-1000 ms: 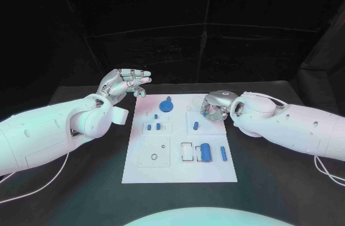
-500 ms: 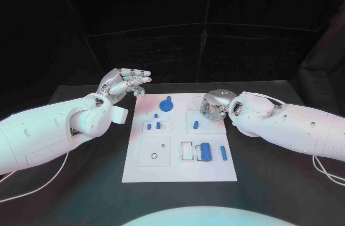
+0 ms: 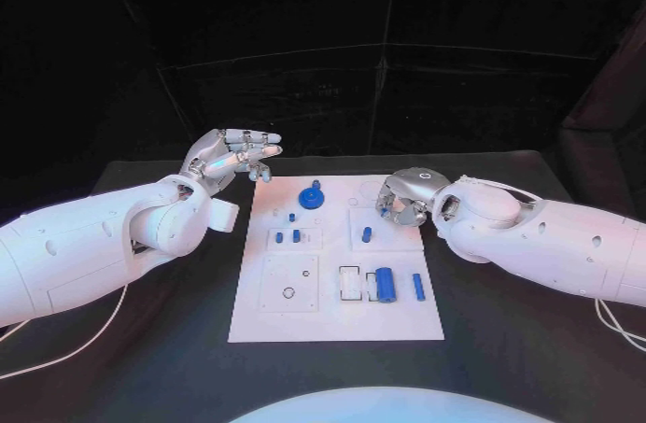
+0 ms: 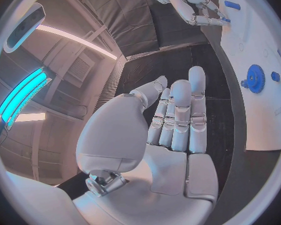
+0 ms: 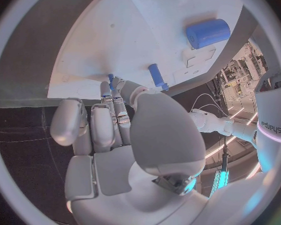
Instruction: Assemble the parts on the task board
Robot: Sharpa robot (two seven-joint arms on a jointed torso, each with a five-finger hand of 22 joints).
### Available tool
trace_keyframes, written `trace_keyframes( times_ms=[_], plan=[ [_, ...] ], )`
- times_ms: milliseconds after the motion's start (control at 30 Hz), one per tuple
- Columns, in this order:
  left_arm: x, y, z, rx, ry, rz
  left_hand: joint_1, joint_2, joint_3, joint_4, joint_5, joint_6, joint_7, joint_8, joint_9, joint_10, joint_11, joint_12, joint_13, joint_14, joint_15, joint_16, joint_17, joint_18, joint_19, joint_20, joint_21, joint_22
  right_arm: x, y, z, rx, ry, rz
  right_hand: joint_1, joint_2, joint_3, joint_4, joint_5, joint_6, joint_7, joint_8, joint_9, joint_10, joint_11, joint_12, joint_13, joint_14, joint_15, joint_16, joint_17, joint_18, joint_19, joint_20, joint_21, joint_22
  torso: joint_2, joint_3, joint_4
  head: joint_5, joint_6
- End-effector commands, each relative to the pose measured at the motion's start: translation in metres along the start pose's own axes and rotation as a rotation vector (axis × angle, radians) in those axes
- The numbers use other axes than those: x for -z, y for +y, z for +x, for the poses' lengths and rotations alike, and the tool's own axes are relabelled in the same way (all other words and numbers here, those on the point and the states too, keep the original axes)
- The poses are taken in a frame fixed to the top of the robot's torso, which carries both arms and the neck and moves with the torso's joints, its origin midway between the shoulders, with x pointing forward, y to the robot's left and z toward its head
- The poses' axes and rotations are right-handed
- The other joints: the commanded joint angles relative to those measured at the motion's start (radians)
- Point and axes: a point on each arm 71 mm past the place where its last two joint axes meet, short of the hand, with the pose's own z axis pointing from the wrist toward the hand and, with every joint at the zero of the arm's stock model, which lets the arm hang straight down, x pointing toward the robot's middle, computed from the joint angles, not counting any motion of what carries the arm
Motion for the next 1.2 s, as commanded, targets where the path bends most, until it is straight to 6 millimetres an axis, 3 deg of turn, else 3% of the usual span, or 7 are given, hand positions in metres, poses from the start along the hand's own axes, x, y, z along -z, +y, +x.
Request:
trace_keyframes(
  times_ms=[33, 367, 567, 733, 1033, 1200],
  plan=[
    [-0.001, -0.001, 0.0, 0.004, -0.002, 0.001, 0.008, 0.0, 0.0, -0.005, 0.003, -0.005, -0.002, 0.004, 0.0, -0.008, 0.0, 0.004, 0.0, -0.006, 0.001, -0.006, -0.006, 0.014, 0.003, -0.003, -0.002, -0.001, 0.002, 0.005, -0.008, -0.008, -0.087, -0.026, -0.006, 0.003, 0.006, -0.001, -0.004, 0.009, 0.0, 0.004, 0.001, 0.008, 0.0, 0.002, -0.001, 0.029, -0.006, 0.005, 0.001, 0.0, 0.001, -0.003, 0.006, 0.001, 0.0, 0.0004, -0.0004, -0.001, 0.003],
    [-0.002, 0.0, -0.002, -0.001, -0.01, -0.004, 0.013, -0.001, 0.0, -0.01, 0.003, -0.004, -0.002, 0.006, 0.0, -0.008, 0.0, 0.006, 0.0, -0.009, 0.0, -0.009, -0.012, 0.014, 0.003, -0.004, -0.003, -0.002, 0.014, 0.012, -0.016, -0.054, -0.136, -0.047, -0.007, 0.001, 0.009, -0.003, 0.0, 0.009, -0.001, 0.003, 0.001, 0.009, -0.001, 0.002, -0.001, 0.03, -0.006, 0.007, 0.004, 0.0, 0.002, -0.004, 0.007, 0.004, 0.001, -0.0011, -0.0007, 0.0, 0.004],
    [-0.002, 0.0, -0.001, 0.0, -0.009, -0.004, 0.013, -0.001, 0.0, -0.01, 0.003, -0.004, -0.002, 0.006, 0.0, -0.008, 0.0, 0.007, 0.0, -0.009, 0.0, -0.009, -0.012, 0.014, 0.003, -0.004, -0.003, -0.002, 0.023, 0.038, -0.022, -0.1, -0.151, -0.112, -0.008, 0.0, 0.012, -0.005, 0.004, 0.01, -0.001, 0.003, 0.001, 0.009, -0.002, 0.001, -0.001, 0.03, -0.007, 0.008, 0.005, 0.0, 0.002, -0.005, 0.007, 0.004, 0.001, -0.0005, 0.0008, 0.009, 0.003],
    [-0.003, 0.001, 0.0, 0.0, -0.008, -0.005, 0.016, 0.0, 0.001, -0.012, 0.003, -0.004, -0.002, 0.007, 0.0, -0.007, 0.0, 0.008, 0.001, -0.01, 0.0, -0.01, -0.013, 0.014, 0.003, -0.004, -0.003, -0.002, 0.024, 0.068, -0.025, -0.128, -0.143, -0.185, -0.008, -0.001, 0.013, -0.006, 0.006, 0.01, -0.001, 0.002, 0.001, 0.009, -0.002, 0.001, -0.001, 0.03, -0.007, 0.007, 0.004, 0.0, 0.002, -0.006, 0.008, 0.005, 0.002, -0.0017, 0.0018, 0.028, 0.004],
    [-0.005, 0.001, 0.005, 0.0, -0.007, -0.008, 0.017, 0.0, 0.001, -0.013, 0.003, -0.003, -0.002, 0.008, 0.001, -0.007, 0.0, 0.008, 0.001, -0.01, 0.0, -0.01, -0.014, 0.014, 0.003, -0.005, -0.003, -0.002, 0.007, 0.117, -0.019, -0.136, -0.085, -0.311, -0.008, -0.001, 0.014, -0.007, 0.008, 0.01, -0.001, 0.002, 0.0, 0.009, -0.001, 0.001, -0.001, 0.029, -0.007, 0.006, 0.001, 0.001, 0.001, -0.006, 0.005, 0.0, 0.003, -0.0039, 0.0047, 0.065, -0.012],
    [-0.005, 0.001, 0.007, 0.001, -0.003, -0.007, 0.017, 0.0, 0.001, -0.013, 0.003, -0.003, -0.002, 0.008, 0.001, -0.007, 0.0, 0.008, 0.001, -0.01, 0.0, -0.01, -0.014, 0.014, 0.003, -0.005, -0.003, -0.002, 0.001, 0.133, -0.009, -0.133, -0.052, -0.348, -0.009, -0.002, 0.015, -0.008, 0.01, 0.009, 0.0, 0.001, 0.0, 0.008, -0.001, 0.0, -0.001, 0.029, -0.007, 0.007, 0.003, 0.001, 0.001, -0.006, 0.005, 0.0, 0.002, -0.0038, 0.0013, 0.081, -0.021]
  ],
)
